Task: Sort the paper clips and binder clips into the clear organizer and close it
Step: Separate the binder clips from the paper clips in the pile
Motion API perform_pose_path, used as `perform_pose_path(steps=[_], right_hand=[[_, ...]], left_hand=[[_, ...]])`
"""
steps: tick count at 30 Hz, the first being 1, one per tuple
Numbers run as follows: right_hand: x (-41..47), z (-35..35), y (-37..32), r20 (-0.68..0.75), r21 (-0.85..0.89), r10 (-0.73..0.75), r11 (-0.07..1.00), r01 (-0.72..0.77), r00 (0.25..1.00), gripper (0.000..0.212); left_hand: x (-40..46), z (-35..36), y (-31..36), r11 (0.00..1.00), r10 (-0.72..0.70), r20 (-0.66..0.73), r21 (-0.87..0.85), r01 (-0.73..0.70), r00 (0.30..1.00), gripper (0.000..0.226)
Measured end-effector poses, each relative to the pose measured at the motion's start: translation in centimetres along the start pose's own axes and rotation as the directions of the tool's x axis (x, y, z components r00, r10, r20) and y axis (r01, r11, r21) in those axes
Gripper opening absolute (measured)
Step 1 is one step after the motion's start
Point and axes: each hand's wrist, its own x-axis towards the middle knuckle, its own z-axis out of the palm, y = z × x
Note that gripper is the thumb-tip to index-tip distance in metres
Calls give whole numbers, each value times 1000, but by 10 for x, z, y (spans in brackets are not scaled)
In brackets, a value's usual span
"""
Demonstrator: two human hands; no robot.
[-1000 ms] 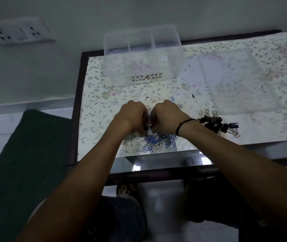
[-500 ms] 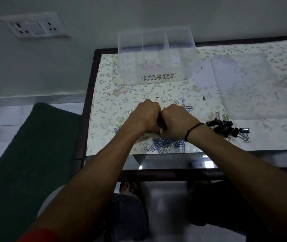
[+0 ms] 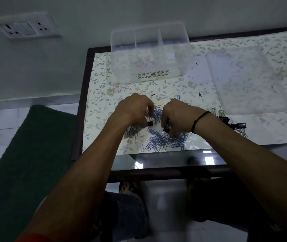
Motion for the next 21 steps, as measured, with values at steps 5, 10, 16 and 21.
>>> perform_pose_path(steps=[5,10,16,21], right_hand=[[1,-1,2,41,-31,-10,999,11,999,48],[1,2,4,18,-9,-45,999,45,999,30],[-2,4,3,-18,62,-84,994,85,996,29],[-7,-8,1,-95,191,-42,980,60,995,28]], left_hand=[[1,4,11,995,44,93,83,-51,995,45],[0,6,14,993,28,37,111,-32,999,32],[3,7,12,994,44,87,92,-52,995,22],[2,-2,5,996,78,146,22,-82,986,17]])
